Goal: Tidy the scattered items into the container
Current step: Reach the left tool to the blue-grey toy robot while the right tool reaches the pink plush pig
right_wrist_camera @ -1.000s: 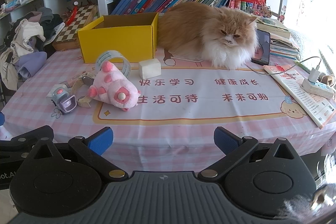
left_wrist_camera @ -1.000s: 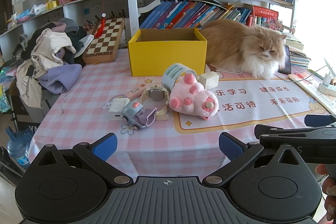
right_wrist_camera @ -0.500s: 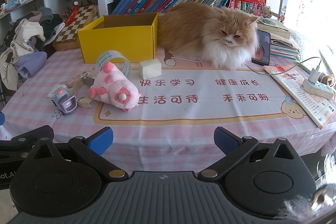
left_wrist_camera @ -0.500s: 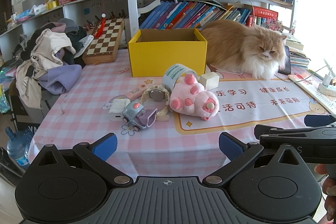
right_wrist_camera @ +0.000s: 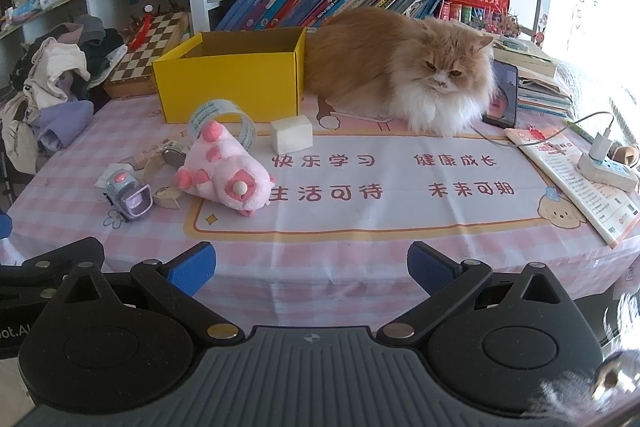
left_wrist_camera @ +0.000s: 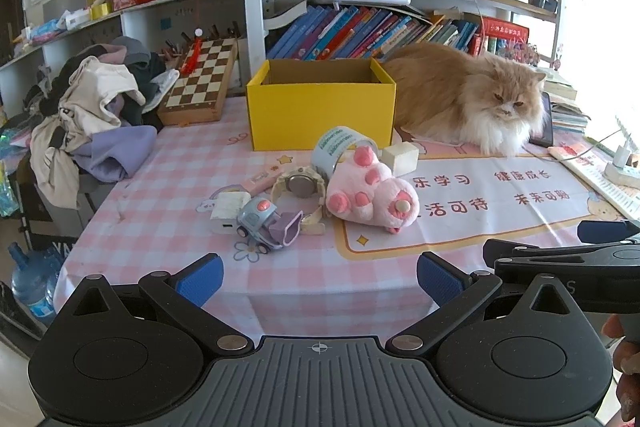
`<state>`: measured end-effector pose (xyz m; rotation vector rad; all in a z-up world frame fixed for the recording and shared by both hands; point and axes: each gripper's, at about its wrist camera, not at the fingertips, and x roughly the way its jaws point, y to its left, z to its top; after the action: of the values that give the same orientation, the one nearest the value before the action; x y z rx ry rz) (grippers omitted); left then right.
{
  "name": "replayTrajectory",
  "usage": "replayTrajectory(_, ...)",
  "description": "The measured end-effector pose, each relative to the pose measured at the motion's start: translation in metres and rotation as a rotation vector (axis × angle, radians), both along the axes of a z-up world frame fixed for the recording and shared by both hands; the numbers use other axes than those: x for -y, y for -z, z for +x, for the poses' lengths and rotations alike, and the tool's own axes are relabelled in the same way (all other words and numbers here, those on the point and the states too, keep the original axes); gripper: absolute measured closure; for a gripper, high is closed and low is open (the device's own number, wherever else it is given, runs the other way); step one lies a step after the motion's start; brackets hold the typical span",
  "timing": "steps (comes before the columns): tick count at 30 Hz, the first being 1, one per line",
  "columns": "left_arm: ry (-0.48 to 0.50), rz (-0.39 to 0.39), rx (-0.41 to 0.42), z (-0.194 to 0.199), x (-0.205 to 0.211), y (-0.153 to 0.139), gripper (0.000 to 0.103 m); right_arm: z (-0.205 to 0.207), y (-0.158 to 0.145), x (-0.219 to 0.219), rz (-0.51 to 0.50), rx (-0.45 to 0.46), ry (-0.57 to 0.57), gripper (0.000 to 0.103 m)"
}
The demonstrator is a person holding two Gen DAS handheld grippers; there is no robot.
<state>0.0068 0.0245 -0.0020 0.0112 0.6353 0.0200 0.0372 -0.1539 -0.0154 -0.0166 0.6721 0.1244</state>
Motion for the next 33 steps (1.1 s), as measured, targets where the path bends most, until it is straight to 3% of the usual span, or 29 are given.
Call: replayTrajectory(33, -0.017, -0.010, 0.043, -0.005, -0.030, -0.003, 0.000, -0.001, -0.003, -0.032, -0.025, -0.001, -0.035, 0.000)
